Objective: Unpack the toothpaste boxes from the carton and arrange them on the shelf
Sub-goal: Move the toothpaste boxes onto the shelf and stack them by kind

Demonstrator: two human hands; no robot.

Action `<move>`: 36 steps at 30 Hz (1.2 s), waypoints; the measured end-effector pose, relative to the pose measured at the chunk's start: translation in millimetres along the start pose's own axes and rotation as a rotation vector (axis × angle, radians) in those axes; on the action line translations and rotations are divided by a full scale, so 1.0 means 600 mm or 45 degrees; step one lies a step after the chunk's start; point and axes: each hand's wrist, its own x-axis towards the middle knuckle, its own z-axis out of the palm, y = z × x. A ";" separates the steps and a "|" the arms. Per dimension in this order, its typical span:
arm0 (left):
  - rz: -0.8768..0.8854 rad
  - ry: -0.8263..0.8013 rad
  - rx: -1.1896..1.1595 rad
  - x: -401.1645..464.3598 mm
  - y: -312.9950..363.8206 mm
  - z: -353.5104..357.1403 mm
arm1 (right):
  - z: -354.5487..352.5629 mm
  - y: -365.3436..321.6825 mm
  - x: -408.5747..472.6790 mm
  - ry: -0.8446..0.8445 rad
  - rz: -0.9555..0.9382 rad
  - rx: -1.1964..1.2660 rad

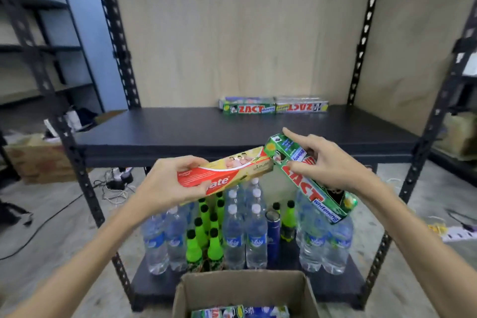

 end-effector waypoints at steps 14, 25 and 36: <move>0.078 -0.195 0.171 0.281 -0.019 -0.024 | -0.124 0.079 0.191 -0.311 0.073 -0.501; 0.089 -0.032 0.583 0.399 -0.072 0.110 | -0.081 0.203 0.287 -0.271 0.000 -0.546; 0.100 0.016 0.564 0.513 -0.127 0.151 | -0.039 0.278 0.394 0.121 -0.009 -0.485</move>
